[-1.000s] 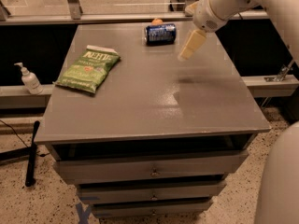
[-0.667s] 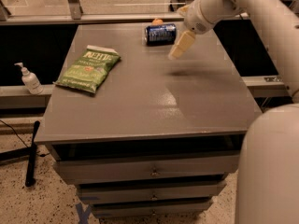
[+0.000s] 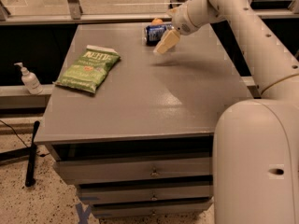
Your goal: Place pepsi can upright
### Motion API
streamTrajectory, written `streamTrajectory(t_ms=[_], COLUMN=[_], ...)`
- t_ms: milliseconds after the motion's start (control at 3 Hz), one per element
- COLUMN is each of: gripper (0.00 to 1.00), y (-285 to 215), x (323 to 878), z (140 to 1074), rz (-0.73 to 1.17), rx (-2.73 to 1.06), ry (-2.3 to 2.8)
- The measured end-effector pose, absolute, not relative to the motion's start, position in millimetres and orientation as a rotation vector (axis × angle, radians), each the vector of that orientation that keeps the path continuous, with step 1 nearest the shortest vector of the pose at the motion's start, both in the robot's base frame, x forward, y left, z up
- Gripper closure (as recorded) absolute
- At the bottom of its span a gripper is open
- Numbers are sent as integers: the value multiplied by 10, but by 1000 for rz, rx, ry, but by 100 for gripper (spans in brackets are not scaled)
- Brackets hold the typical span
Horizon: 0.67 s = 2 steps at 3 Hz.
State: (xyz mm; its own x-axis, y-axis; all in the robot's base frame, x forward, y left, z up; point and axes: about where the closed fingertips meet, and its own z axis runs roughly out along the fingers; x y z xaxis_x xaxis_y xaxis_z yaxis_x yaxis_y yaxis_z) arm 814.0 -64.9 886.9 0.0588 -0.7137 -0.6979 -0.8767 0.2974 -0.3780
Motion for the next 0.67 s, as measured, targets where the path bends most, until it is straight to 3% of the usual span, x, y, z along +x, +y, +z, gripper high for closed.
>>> streamTrajectory(t_ms=[667], gripper=[0], y=[-521], x=[8437], z=[8770], rz=[244], rx=[-1409], ry=[1713])
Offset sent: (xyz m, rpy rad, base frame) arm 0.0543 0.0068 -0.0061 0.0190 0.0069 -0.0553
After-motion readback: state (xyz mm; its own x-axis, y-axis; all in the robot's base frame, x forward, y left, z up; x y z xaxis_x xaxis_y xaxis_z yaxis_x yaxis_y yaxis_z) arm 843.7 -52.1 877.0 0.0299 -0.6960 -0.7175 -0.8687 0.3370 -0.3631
